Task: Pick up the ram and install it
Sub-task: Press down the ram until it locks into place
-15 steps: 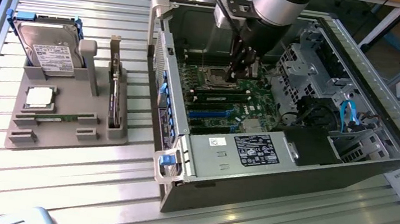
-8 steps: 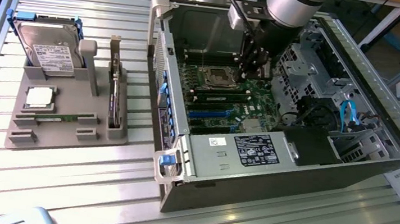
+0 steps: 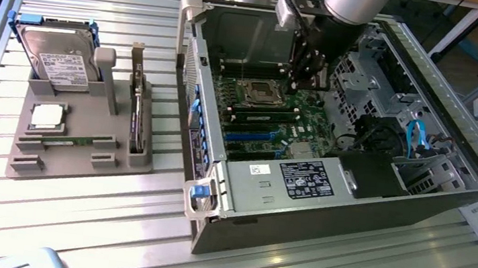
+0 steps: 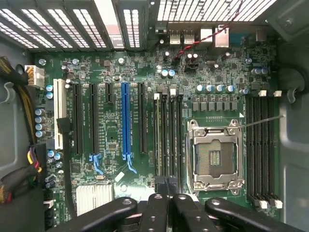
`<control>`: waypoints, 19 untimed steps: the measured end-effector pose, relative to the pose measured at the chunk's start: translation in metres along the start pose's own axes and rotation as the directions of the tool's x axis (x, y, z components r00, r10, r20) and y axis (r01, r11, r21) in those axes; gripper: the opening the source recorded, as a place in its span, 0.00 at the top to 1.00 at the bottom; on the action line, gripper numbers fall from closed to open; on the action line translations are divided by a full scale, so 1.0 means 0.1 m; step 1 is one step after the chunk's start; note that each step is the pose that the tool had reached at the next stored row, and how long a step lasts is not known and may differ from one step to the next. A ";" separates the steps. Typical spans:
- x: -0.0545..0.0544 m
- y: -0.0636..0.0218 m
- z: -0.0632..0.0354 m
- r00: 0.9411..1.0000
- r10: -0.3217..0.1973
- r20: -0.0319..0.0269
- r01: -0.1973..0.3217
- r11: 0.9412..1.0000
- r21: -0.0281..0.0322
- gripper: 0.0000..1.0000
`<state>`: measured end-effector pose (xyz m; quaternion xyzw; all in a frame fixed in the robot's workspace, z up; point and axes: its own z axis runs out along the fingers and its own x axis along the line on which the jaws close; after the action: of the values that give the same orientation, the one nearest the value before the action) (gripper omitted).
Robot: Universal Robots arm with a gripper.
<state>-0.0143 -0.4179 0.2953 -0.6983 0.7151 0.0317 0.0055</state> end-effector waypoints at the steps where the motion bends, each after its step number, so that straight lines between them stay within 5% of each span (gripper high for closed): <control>1: 0.00 0.001 -0.026 1.000 0.000 0.000 0.000 1.000 0.000 0.90; 10: -0.02 0.013 -0.344 1.000 0.000 0.000 0.000 1.000 0.000 0.90; 19: -0.02 0.015 -0.386 1.000 0.000 0.000 0.000 1.000 0.000 0.90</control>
<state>-0.0142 -0.4179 0.3340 -0.6983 0.7151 0.0318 0.0055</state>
